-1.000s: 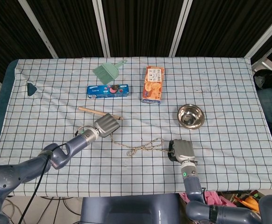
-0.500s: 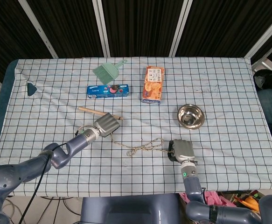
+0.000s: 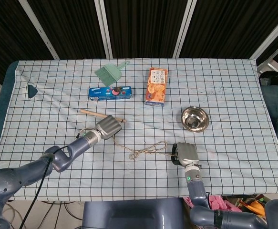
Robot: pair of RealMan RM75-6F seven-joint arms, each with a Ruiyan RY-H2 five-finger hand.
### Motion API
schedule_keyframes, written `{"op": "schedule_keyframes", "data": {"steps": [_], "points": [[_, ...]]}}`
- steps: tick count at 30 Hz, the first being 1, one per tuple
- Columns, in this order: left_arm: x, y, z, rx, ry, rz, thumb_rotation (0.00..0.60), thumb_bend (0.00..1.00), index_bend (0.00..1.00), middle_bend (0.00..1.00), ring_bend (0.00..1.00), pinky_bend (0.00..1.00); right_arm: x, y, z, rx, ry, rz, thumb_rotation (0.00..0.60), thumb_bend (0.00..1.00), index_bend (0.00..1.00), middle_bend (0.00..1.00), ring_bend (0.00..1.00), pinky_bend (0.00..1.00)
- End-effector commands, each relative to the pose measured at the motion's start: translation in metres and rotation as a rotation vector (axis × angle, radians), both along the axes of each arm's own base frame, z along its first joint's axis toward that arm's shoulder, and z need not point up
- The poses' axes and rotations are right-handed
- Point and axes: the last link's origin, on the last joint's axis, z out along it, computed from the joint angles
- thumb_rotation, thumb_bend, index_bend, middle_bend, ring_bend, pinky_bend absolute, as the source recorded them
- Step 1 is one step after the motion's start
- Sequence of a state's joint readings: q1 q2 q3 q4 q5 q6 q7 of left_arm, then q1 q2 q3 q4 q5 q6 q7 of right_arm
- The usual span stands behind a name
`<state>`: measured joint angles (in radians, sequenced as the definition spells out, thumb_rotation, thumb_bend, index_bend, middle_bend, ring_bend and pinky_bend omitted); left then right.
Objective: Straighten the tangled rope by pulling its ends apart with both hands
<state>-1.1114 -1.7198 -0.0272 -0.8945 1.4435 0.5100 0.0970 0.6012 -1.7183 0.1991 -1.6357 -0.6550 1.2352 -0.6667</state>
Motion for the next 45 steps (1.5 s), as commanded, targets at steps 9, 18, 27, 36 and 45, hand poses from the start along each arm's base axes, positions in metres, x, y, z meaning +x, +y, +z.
{"op": "schedule_keyframes", "data": {"steps": [9,18,27,36,45], "points": [[-0.001,0.001,0.005,0.01,0.009,0.003,0.6,0.46,0.56,0.71,0.62,0.54,0.0,0.001,0.001,0.006,-0.004,0.002,0.6,0.41,0.64,0.91,0.97,1.0],[0.003,-0.002,0.008,0.018,-0.008,-0.001,0.6,0.46,0.57,0.71,0.62,0.55,0.002,0.001,0.003,0.006,-0.011,0.008,0.6,0.41,0.64,0.92,0.97,1.0],[0.004,-0.004,0.01,0.022,-0.011,0.003,0.6,0.46,0.57,0.71,0.62,0.55,0.006,-0.001,0.004,-0.002,-0.016,0.014,0.6,0.41,0.64,0.92,0.97,1.0],[0.005,-0.001,0.025,0.061,-0.043,0.006,0.6,0.46,0.58,0.71,0.62,0.55,0.004,-0.006,0.022,-0.041,0.003,0.02,0.6,0.42,0.64,0.92,0.97,1.0],[-0.004,0.003,0.056,0.109,-0.048,0.025,0.6,0.46,0.59,0.71,0.62,0.55,-0.014,-0.011,0.063,-0.105,0.066,0.017,0.6,0.42,0.64,0.92,0.97,1.0]]}}
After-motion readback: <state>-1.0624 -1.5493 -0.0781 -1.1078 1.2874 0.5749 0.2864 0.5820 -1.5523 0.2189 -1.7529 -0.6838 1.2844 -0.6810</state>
